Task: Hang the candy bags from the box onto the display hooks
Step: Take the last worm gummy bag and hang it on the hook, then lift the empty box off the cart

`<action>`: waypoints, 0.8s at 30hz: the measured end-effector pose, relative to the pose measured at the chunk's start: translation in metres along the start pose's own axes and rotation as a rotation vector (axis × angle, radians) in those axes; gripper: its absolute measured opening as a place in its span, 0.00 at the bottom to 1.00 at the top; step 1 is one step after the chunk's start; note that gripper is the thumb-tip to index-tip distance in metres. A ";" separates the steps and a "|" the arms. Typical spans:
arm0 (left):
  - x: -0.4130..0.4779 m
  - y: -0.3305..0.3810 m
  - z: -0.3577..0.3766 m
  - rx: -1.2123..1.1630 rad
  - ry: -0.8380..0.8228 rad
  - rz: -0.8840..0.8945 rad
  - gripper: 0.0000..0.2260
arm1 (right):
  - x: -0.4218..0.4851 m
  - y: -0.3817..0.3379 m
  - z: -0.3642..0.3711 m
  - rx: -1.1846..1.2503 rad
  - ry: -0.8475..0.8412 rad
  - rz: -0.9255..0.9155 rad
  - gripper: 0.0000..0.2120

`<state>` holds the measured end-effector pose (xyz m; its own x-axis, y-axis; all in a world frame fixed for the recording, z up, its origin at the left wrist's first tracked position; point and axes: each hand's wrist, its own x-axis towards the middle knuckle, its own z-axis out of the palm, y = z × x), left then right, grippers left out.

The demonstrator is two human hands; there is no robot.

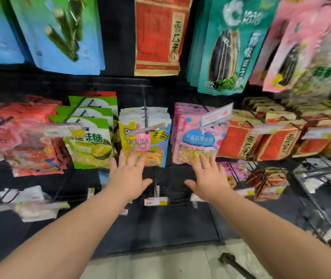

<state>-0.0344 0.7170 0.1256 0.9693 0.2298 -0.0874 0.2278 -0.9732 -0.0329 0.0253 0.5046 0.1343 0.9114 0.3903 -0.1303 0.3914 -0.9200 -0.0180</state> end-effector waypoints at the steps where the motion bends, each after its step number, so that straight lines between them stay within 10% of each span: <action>1: -0.010 0.005 -0.007 0.007 -0.005 0.033 0.37 | -0.016 0.001 -0.004 0.005 -0.006 0.027 0.34; 24: -0.180 0.310 -0.041 0.114 0.087 0.902 0.38 | -0.427 0.194 0.021 0.123 0.008 0.932 0.31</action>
<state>-0.1341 0.3737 0.1723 0.7798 -0.6238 -0.0522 -0.6258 -0.7750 -0.0874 -0.2910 0.1589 0.1658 0.8517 -0.5056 -0.1379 -0.5122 -0.8587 -0.0147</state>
